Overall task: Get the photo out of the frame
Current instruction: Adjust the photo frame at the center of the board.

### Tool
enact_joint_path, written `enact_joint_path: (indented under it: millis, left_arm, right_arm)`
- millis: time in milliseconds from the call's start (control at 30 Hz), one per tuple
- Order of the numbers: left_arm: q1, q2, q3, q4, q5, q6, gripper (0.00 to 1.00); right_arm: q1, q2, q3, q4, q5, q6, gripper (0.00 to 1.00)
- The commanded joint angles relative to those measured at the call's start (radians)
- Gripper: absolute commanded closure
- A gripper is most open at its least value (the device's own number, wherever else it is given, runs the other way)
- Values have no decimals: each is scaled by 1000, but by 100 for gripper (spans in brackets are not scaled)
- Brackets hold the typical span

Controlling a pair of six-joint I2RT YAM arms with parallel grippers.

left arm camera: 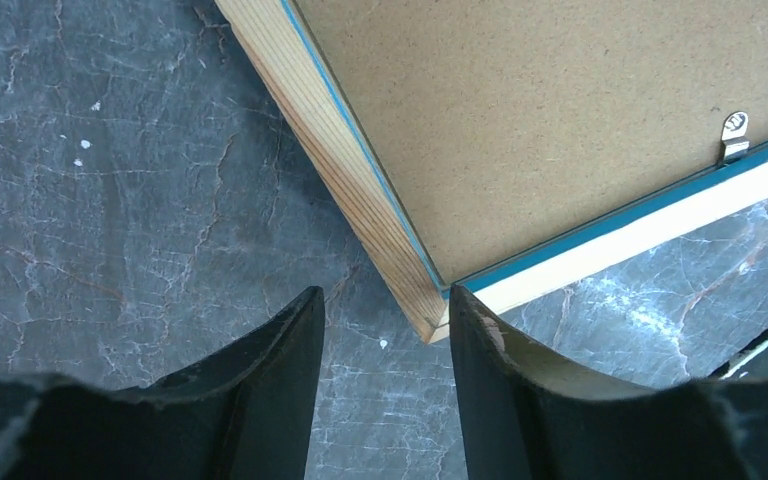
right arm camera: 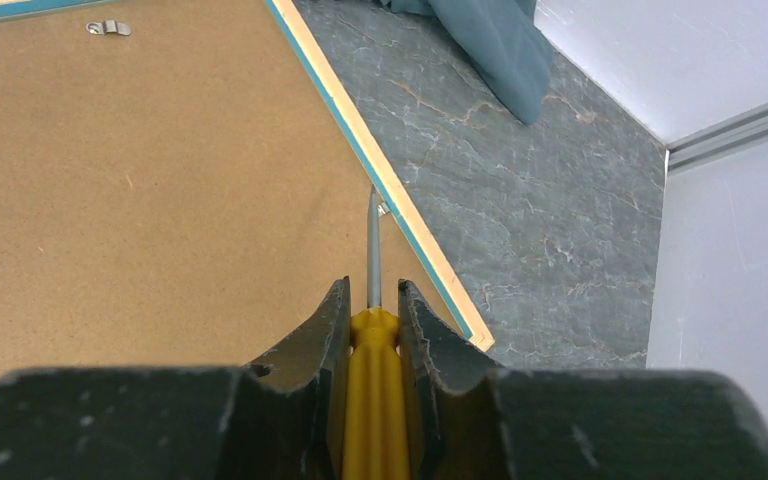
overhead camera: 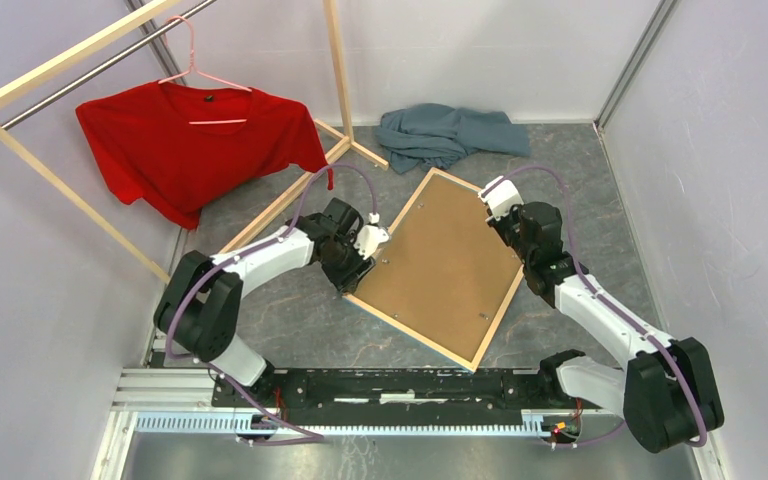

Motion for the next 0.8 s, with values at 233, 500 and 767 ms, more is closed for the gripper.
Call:
enact_joint_path:
  millis: [233,500,767]
  left_arm:
    - [-22,42,3,63,-33,-49,47]
    - [-21,77,-2,78,-106,-2,58]
    - [81,111,32,92,-230,40,61]
  right_arm:
    - [-6,-28,42,18,-26,10,100]
    - [-6,-31,41,16,-29,10,100]
    - [-6,-33,43,13,-39,13,100]
